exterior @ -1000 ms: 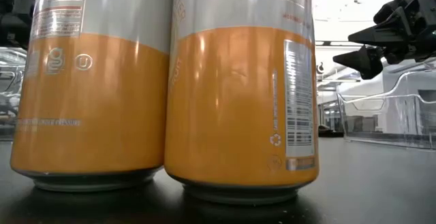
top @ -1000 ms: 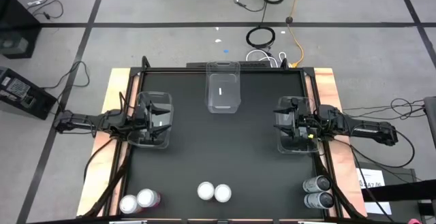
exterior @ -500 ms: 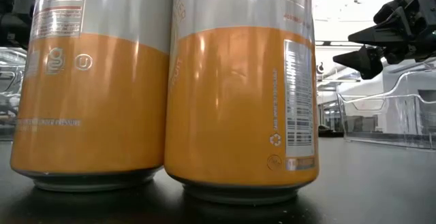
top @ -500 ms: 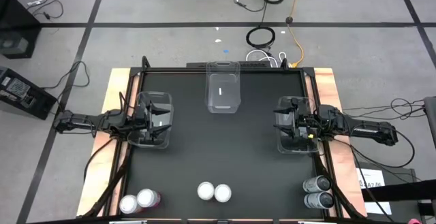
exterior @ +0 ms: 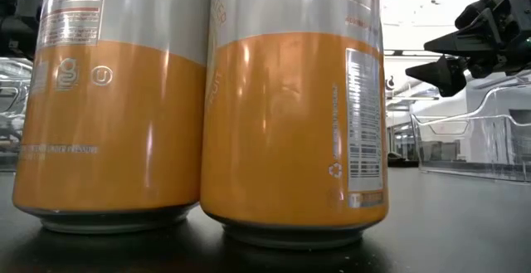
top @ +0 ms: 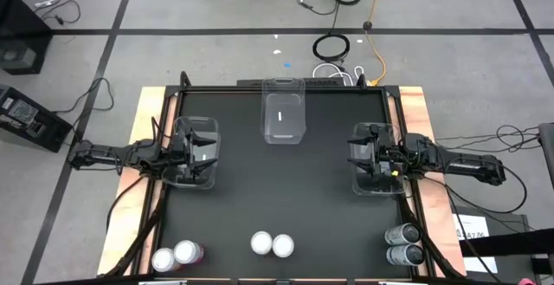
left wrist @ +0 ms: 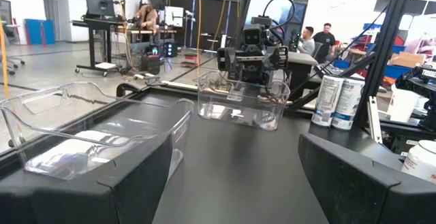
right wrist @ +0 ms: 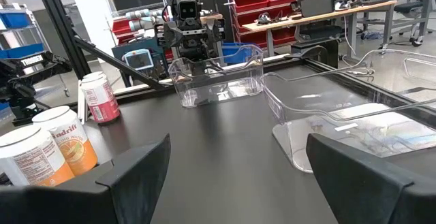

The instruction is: Sort soda cans

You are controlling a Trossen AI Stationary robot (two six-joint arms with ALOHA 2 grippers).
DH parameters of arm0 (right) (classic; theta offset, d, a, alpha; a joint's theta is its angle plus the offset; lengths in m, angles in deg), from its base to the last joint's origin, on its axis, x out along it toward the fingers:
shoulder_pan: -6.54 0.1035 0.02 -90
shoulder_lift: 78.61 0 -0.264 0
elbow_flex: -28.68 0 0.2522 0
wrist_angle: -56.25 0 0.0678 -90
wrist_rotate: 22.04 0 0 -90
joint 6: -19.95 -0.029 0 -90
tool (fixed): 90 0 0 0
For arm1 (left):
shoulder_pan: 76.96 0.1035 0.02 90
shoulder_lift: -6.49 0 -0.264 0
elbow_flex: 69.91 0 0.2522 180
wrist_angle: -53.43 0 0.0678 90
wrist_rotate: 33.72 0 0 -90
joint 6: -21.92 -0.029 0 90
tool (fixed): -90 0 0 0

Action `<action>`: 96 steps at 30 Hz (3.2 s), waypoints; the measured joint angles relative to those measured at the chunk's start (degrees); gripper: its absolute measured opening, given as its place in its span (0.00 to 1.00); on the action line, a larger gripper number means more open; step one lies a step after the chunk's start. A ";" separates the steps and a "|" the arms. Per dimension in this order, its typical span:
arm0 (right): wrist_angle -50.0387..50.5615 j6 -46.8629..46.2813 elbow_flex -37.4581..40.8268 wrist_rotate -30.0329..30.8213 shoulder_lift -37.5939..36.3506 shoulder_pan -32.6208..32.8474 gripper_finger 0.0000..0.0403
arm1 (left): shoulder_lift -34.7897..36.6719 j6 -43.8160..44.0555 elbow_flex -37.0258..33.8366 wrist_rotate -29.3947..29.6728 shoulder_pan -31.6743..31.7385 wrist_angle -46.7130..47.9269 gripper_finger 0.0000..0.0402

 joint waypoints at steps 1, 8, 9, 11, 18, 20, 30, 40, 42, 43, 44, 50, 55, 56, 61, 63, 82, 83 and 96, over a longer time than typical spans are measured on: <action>0.01 0.00 0.00 -0.01 -0.02 -0.01 0.83 | -0.02 -0.02 -0.01 0.00 -0.01 -0.01 0.82; 0.01 -0.01 0.00 -0.01 -0.01 -0.01 0.83 | -0.01 0.00 -0.01 0.00 0.00 -0.01 0.82; 0.00 0.00 0.01 -0.01 0.00 0.00 0.83 | -0.02 -0.02 -0.01 0.00 -0.02 0.00 0.82; 0.00 0.01 0.00 0.00 -0.02 -0.01 0.83 | -0.02 0.00 0.00 0.00 0.01 0.01 0.82; 0.01 -0.01 0.01 -0.01 -0.01 -0.01 0.83 | -0.02 -0.01 -0.01 0.00 0.00 -0.01 0.82; 0.01 0.00 0.01 -0.01 0.00 -0.02 0.83 | -0.01 -0.01 0.00 0.00 0.01 -0.01 0.82; 0.00 -0.01 0.00 0.01 0.00 -0.02 0.83 | -0.02 -0.02 -0.01 0.00 0.01 -0.02 0.82; 0.02 0.01 0.02 -0.01 0.00 -0.02 0.83 | 0.00 0.31 -0.01 0.00 0.01 -0.02 0.82; 0.00 -0.01 0.00 0.00 0.00 0.00 0.83 | -0.02 0.28 -0.01 0.00 0.01 -0.14 0.82; 0.00 -0.01 0.01 0.00 -0.01 0.00 0.83 | 0.00 0.32 -0.01 0.00 0.01 -0.22 0.82; 0.00 -0.01 0.00 0.01 0.00 0.00 0.83 | -0.01 0.33 0.00 0.00 -0.01 -0.36 0.82; 0.00 0.00 0.01 -0.01 -0.02 -0.01 0.83 | 0.00 10.34 0.01 0.00 0.01 -0.65 0.82; 0.02 -0.01 0.00 0.01 -0.02 0.00 0.83 | -0.01 27.95 0.00 -0.03 0.01 -0.30 0.82; 0.00 -0.01 0.02 0.01 0.00 0.00 0.83 | -0.02 29.73 -0.01 -0.39 0.01 -0.30 0.82; 0.00 -0.01 0.02 0.01 -0.01 0.00 0.83 | 0.00 31.82 -0.01 -3.13 -0.01 -0.49 0.82; 0.00 -0.01 0.00 0.00 0.00 -0.02 0.83 | 0.00 31.80 0.00 -3.10 0.01 -0.88 0.82; 0.02 0.01 0.02 -0.01 -0.02 0.00 0.83 | -0.04 33.87 1.18 10.61 0.01 -3.03 0.81; 0.02 -0.01 0.00 0.01 0.00 -0.02 0.83 | -0.12 32.89 2.28 10.64 -0.01 -2.06 0.81; 0.00 0.00 0.01 -0.01 -0.01 -0.02 0.83 | -13.16 28.55 31.20 17.42 0.03 39.95 0.81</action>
